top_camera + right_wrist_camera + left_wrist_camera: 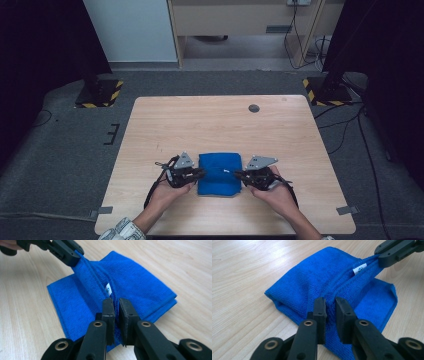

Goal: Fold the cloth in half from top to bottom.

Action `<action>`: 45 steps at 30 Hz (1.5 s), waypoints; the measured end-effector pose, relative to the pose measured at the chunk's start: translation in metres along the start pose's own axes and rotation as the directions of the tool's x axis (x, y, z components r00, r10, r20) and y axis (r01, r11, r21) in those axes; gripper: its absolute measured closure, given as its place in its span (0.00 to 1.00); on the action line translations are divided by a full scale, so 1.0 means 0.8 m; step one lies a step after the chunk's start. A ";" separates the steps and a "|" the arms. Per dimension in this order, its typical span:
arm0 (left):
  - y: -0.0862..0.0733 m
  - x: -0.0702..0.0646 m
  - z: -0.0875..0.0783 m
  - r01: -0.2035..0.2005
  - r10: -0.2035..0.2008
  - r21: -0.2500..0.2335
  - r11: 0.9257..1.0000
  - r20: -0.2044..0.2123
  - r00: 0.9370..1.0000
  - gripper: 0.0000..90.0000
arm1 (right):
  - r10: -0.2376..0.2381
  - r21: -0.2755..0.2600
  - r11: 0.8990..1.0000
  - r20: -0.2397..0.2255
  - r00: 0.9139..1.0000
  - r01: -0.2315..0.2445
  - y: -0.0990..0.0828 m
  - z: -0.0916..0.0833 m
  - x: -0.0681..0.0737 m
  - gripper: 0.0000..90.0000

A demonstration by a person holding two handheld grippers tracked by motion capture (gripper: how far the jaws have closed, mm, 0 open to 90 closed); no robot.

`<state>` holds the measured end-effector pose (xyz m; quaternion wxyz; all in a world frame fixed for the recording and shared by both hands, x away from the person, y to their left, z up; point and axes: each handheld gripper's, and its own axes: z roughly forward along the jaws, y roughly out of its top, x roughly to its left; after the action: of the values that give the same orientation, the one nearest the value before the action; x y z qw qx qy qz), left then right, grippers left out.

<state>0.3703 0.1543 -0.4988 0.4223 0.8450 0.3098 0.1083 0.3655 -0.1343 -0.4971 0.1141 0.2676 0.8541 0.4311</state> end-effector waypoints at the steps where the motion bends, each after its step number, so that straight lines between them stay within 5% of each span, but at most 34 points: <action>1: -0.001 0.000 0.000 0.000 0.000 -0.002 1.000 -0.002 1.000 0.84 | -0.005 0.004 1.000 -0.001 1.000 0.005 0.000 0.000 0.001 0.93; 33: -0.022 -0.009 -0.025 -0.004 0.004 0.018 1.000 0.025 1.000 0.85 | -0.022 0.039 0.999 -0.051 0.998 0.024 -0.019 -0.002 0.024 0.92; 45: -0.019 -0.009 -0.035 0.035 -0.034 -0.050 0.998 0.011 0.999 0.84 | -0.036 0.070 0.997 -0.053 0.998 0.040 -0.023 -0.002 0.029 0.93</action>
<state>0.3458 0.1749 -0.4927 0.4468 0.8293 0.3191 0.1044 0.3388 -0.1311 -0.5097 0.0905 0.2441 0.8764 0.4051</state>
